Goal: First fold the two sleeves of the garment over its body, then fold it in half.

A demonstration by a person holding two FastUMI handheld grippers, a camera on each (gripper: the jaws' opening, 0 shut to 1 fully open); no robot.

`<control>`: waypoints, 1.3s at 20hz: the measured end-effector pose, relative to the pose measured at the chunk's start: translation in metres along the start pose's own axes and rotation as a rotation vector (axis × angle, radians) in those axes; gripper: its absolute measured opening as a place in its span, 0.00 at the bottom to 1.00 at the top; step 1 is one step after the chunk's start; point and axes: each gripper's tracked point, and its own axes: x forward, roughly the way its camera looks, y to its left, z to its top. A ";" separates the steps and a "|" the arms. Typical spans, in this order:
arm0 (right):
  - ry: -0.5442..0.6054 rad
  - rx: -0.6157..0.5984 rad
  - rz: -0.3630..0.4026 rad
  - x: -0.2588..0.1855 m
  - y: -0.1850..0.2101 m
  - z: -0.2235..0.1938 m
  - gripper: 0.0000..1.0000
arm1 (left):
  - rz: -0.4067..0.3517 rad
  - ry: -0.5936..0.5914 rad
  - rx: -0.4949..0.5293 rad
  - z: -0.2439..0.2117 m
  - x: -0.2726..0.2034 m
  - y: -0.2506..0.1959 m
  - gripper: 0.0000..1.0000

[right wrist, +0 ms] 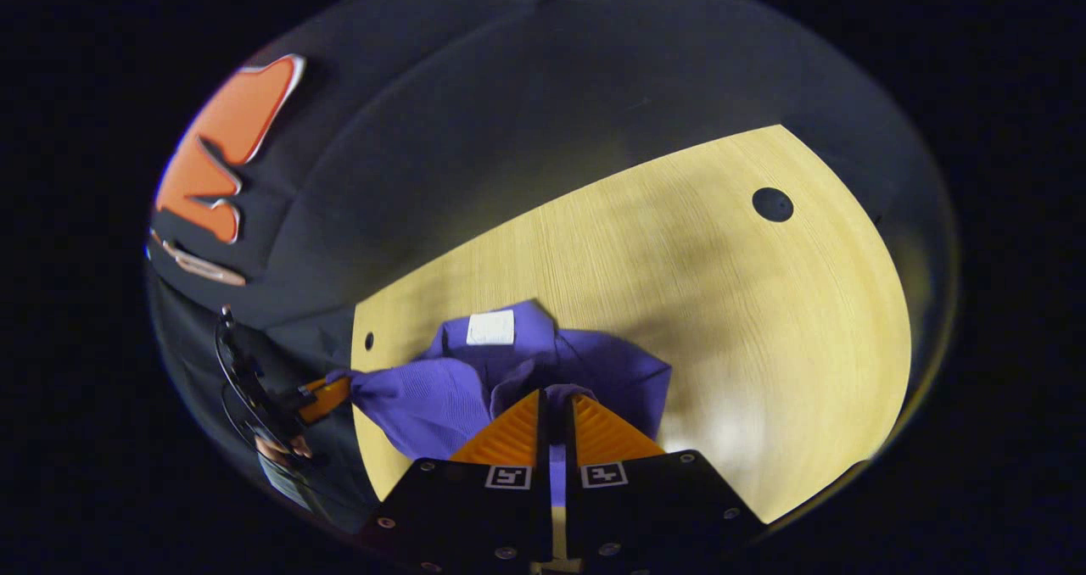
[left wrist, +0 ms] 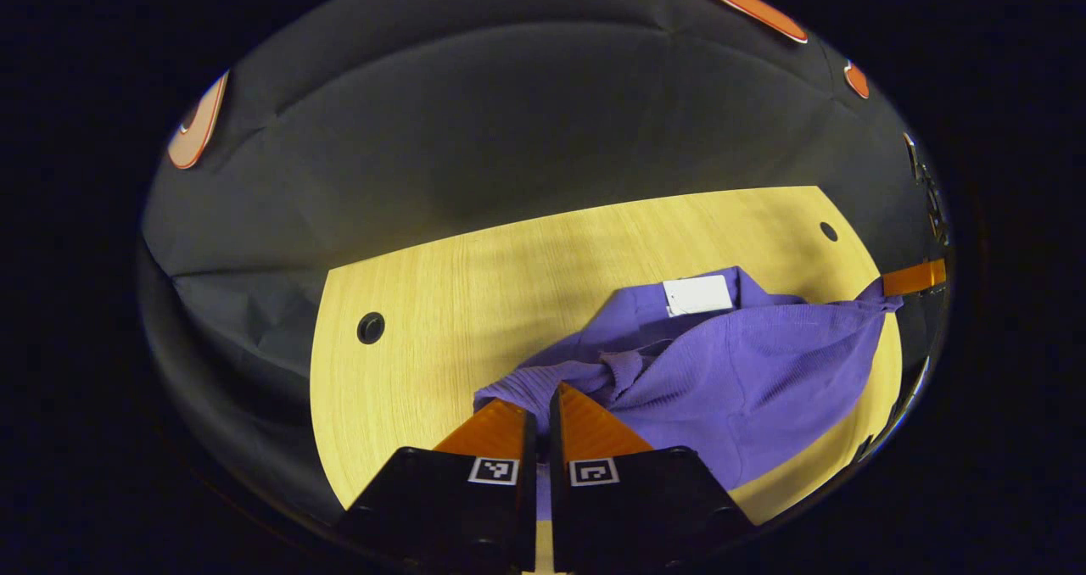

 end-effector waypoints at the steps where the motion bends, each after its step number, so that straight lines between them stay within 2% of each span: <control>1: -0.016 0.026 0.004 0.003 -0.001 0.007 0.06 | 0.007 -0.002 0.001 0.001 0.002 0.002 0.08; 2: -0.028 0.040 0.003 0.003 -0.003 0.013 0.09 | 0.013 -0.006 -0.001 0.003 0.004 0.004 0.13; 3: -0.045 0.048 -0.005 0.004 -0.005 0.018 0.10 | 0.032 -0.016 0.008 0.005 0.009 0.009 0.13; 4: -0.062 0.048 -0.013 0.003 -0.008 0.023 0.16 | 0.061 -0.032 0.023 0.012 0.007 0.018 0.19; 5: -0.079 0.046 -0.031 0.000 -0.012 0.028 0.19 | 0.100 -0.060 0.043 0.020 0.007 0.026 0.19; 7: -0.120 0.043 -0.051 -0.009 -0.015 0.035 0.25 | 0.123 -0.123 0.055 0.036 -0.006 0.028 0.33; 8: -0.136 0.034 -0.056 -0.015 -0.016 0.035 0.38 | 0.120 -0.144 0.057 0.042 -0.013 0.027 0.39; 9: -0.152 0.022 -0.057 -0.022 -0.014 0.036 0.41 | 0.104 -0.156 0.054 0.042 -0.019 0.019 0.45; 10: -0.166 0.008 -0.055 -0.028 -0.011 0.036 0.63 | 0.095 -0.169 0.047 0.043 -0.025 0.014 0.63; 11: -0.185 -0.007 -0.055 -0.036 -0.008 0.036 0.52 | 0.082 -0.188 0.035 0.044 -0.031 0.013 0.82; 12: -0.204 -0.027 -0.054 -0.042 -0.004 0.035 0.50 | 0.073 -0.200 0.027 0.045 -0.037 0.012 1.00; 13: -0.225 -0.046 -0.056 -0.050 0.000 0.035 0.56 | 0.065 -0.218 0.016 0.046 -0.047 0.010 1.00; 14: -0.246 -0.068 -0.055 -0.057 0.005 0.034 0.79 | 0.053 -0.236 0.009 0.047 -0.054 0.008 0.99; 18: -0.340 -0.172 -0.087 -0.083 0.024 0.025 0.93 | -0.004 -0.308 -0.013 0.045 -0.094 -0.008 0.99; 20: -0.386 -0.206 -0.090 -0.097 0.038 0.018 0.97 | -0.024 -0.364 -0.006 0.044 -0.113 -0.009 0.99; 23: -0.468 -0.264 -0.110 -0.113 0.057 0.011 0.97 | -0.029 -0.461 0.019 0.042 -0.144 -0.016 0.99; 26: -0.541 -0.320 -0.099 -0.133 0.080 -0.004 0.97 | -0.066 -0.548 0.007 0.038 -0.174 -0.026 0.99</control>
